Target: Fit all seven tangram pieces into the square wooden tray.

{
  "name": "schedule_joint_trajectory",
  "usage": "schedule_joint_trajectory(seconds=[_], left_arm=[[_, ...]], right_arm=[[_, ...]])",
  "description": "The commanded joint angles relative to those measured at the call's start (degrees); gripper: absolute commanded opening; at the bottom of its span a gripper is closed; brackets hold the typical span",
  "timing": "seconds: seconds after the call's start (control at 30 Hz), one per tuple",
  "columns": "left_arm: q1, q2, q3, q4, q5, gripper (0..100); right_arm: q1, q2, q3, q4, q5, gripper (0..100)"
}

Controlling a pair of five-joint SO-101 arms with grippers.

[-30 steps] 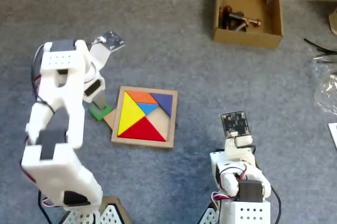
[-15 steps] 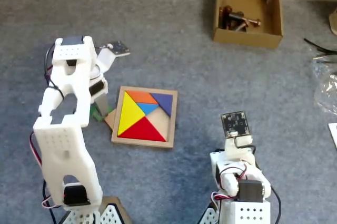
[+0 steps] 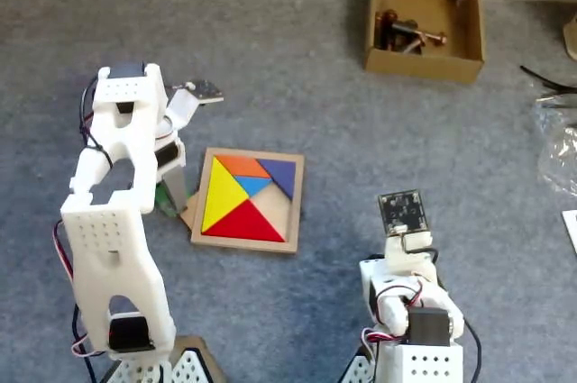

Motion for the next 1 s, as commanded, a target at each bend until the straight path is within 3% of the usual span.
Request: schedule_joint_trajectory(seconds=[0.0,0.33,0.67,0.97], left_arm=[[0.22,-0.66,-1.54,1.14,-0.18,25],[-0.40,-0.66,3.12,0.44,-0.35,24],[-7.16,-0.75,2.86,-9.58,0.00,23],[-7.87,-1.10,2.77,-11.52,1.32,18]], right_arm=[[-0.75,-0.31,5.67,-1.27,-0.44,0.5],[-0.75,-0.31,5.67,-1.27,-0.44,0.5],[-0.75,-0.31,5.67,-1.27,-0.44,0.5],[-0.75,-0.31,5.67,-1.27,-0.44,0.5]])
